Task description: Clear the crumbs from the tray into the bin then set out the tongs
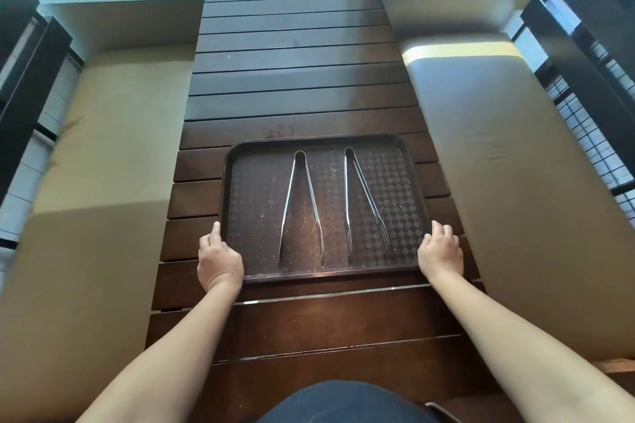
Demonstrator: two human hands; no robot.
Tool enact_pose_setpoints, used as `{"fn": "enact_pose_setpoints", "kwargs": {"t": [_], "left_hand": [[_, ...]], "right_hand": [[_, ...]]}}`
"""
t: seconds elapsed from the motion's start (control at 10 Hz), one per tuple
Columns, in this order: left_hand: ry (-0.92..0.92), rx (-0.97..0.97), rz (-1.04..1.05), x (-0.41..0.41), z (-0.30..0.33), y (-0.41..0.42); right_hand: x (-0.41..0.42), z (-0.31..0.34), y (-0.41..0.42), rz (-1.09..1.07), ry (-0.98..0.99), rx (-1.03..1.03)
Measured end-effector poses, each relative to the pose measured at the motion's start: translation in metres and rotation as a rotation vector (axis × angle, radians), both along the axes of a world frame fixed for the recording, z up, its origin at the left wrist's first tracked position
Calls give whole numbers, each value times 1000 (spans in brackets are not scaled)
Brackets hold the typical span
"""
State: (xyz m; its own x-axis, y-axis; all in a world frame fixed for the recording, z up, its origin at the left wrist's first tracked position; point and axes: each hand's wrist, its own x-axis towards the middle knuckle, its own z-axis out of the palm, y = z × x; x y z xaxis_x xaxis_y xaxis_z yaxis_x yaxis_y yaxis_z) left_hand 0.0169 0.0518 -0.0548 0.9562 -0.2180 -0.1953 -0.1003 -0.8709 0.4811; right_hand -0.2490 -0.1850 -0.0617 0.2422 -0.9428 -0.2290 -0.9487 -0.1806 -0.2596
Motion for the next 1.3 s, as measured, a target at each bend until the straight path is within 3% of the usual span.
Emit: {"fn": "enact_pose_setpoints", "kwargs": {"t": [1.1,1.3], "left_hand": [[24,15,-4,75,6,-78],[21,120,-43,85,20,-79]], "right_hand": [[68,-4,-79,-36,-2,-73],[69,4,-81,-40,-47,-50]]}}
